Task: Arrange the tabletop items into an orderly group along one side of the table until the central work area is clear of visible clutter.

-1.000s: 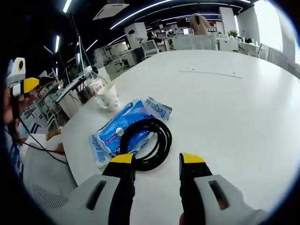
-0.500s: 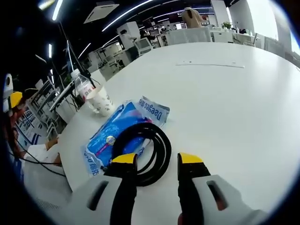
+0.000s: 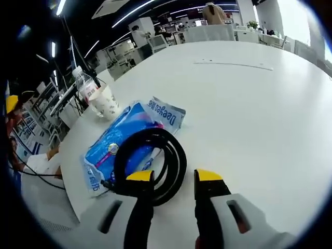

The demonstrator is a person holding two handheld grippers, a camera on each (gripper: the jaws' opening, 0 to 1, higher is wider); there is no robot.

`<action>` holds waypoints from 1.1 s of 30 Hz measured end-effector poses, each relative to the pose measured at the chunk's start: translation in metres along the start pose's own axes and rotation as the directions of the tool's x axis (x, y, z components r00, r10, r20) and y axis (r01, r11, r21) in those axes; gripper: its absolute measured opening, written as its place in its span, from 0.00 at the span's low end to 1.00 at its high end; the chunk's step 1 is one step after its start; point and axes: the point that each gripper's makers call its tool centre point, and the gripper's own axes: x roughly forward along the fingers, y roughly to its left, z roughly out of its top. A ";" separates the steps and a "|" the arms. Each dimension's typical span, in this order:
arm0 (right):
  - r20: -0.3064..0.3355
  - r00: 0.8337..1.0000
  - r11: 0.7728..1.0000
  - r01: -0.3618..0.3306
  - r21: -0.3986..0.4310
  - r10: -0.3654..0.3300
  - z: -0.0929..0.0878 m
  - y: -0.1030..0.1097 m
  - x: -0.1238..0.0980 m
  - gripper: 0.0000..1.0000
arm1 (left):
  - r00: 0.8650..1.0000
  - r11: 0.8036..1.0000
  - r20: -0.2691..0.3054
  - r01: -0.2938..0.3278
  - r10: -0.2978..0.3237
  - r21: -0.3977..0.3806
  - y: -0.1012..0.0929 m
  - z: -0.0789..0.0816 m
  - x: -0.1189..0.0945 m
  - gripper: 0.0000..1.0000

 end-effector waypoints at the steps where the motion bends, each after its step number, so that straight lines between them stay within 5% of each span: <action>1: 0.003 1.000 1.000 -0.008 0.004 0.008 0.000 0.002 0.000 0.24 | 1.000 1.000 0.001 0.001 -0.001 -0.001 0.000 0.001 0.001 0.46; 6: 0.021 1.000 0.999 0.018 -0.049 -0.017 0.003 0.004 0.000 0.16 | 1.000 1.000 0.012 0.008 -0.008 -0.003 0.001 0.009 0.004 0.47; 15: 0.065 0.997 0.999 0.031 0.035 -0.033 0.011 0.000 -0.006 0.06 | 1.000 0.999 0.030 0.008 -0.007 -0.038 0.003 0.014 0.003 0.47; 33: 0.154 0.988 0.999 0.013 0.050 -0.020 0.020 0.008 -0.032 0.03 | 0.999 0.999 0.046 0.015 -0.013 -0.044 0.002 0.013 -0.001 0.48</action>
